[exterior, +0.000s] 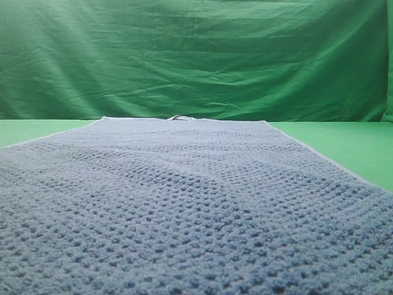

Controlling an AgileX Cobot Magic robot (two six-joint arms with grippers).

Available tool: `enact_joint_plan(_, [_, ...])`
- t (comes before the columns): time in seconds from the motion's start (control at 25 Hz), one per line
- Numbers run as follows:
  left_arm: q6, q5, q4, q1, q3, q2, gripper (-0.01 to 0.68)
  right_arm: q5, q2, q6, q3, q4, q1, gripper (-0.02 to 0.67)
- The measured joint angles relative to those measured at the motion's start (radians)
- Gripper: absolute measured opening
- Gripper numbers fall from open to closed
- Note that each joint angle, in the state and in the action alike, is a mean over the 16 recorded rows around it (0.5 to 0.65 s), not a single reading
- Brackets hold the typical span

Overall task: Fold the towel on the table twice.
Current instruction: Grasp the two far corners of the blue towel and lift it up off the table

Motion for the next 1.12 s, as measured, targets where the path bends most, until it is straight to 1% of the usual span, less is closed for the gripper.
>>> enact_joint_plan(0.16, [0.000, -0.040, -0.071, 0.000, 0.000, 0.000, 0.000, -0.039, 0.000, 0.006, 0.000, 0.053, 0.000, 0.000])
enact_joint_plan(0.68, [0.000, -0.215, -0.453, 0.000, 0.000, 0.000, 0.000, -0.180, 0.000, 0.027, 0.000, 0.299, 0.000, 0.000])
enact_joint_plan(0.84, [0.000, -0.230, -0.498, 0.000, 0.000, 0.000, 0.000, -0.198, 0.000, 0.029, 0.000, 0.337, 0.000, 0.000])
enact_joint_plan(1.12, [0.006, -0.208, -0.503, 0.000, 0.000, 0.000, 0.000, -0.225, 0.000, 0.032, 0.000, 0.411, 0.000, 0.000])
